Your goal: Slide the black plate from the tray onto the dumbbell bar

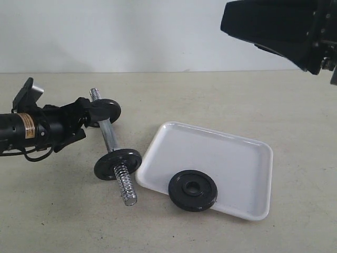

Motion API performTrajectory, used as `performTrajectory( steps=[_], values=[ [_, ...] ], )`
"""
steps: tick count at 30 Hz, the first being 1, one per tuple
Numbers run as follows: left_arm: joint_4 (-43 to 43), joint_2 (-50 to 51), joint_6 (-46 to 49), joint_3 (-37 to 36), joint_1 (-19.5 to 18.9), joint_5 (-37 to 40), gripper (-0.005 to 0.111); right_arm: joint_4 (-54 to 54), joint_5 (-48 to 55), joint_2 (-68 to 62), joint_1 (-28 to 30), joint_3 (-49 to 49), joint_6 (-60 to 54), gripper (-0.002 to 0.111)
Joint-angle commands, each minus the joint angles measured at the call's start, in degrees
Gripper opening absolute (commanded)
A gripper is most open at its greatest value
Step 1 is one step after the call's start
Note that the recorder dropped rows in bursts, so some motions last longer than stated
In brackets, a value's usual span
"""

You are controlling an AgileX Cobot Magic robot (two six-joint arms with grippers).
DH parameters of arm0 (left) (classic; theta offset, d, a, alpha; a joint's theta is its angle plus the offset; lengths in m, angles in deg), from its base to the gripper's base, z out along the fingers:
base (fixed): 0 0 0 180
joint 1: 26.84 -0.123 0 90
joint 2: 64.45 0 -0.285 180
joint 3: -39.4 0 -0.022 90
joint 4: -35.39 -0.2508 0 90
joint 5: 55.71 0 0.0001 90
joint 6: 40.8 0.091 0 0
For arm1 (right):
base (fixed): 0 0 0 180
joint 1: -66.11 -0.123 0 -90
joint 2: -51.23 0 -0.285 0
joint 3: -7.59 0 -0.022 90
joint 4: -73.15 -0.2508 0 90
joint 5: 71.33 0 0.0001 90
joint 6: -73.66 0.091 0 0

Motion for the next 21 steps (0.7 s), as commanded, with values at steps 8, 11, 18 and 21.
performTrajectory(
  steps=[8, 11, 18, 21],
  values=[
    [1.03, 3.89, -0.11, 0.23, 2.73, -1.79, 0.08, 0.56, -0.5, -0.17, 0.06, 0.19, -0.41, 0.105],
    [2.14, 4.58, -0.11, 0.23, 2.73, -1.91, 0.08, 1.46, -0.74, -0.17, 0.06, 0.19, -0.41, 0.105],
    [1.92, 4.67, -0.11, 1.36, 2.73, -1.73, 0.08, 2.88, -0.74, -0.17, 0.06, 0.19, -0.22, 0.105],
    [1.79, 4.67, -0.11, 2.42, 2.73, -1.73, 0.08, 2.88, -0.74, -0.17, 0.06, 0.19, -0.22, 0.105]
  ],
)
